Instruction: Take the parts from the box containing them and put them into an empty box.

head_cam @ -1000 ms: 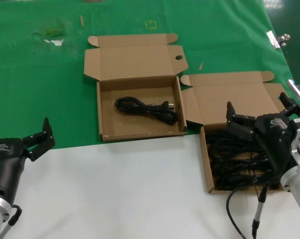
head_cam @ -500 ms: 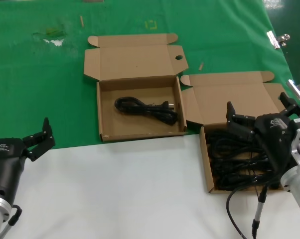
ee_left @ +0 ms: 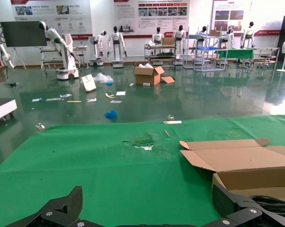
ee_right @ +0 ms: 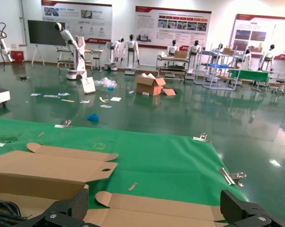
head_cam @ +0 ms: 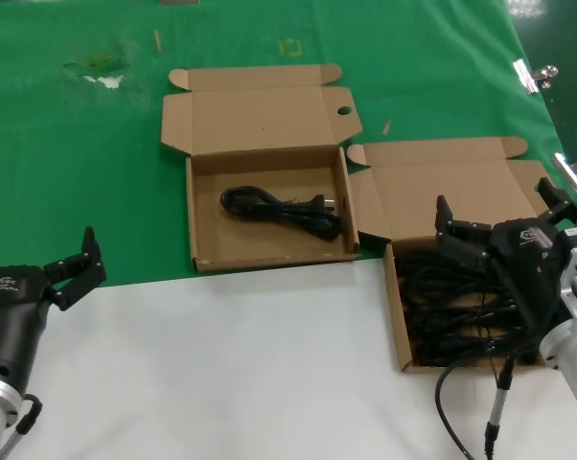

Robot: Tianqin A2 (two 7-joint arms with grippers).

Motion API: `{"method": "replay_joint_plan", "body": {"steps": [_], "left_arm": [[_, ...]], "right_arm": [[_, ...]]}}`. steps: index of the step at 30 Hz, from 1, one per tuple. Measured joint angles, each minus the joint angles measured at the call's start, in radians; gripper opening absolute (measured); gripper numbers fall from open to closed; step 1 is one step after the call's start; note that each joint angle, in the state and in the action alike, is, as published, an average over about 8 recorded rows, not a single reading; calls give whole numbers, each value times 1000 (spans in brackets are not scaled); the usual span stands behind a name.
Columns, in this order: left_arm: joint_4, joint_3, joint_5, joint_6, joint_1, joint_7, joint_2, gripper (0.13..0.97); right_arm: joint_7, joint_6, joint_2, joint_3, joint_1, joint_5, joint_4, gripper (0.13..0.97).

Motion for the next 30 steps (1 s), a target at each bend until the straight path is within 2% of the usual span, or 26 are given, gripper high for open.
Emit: {"method": "replay_joint_plan", "body": {"steps": [30], "left_arm": [[0,0,0,0,0,0,0,966]], "right_arm": [[0,0,0,0,0,0,0,966]]}}
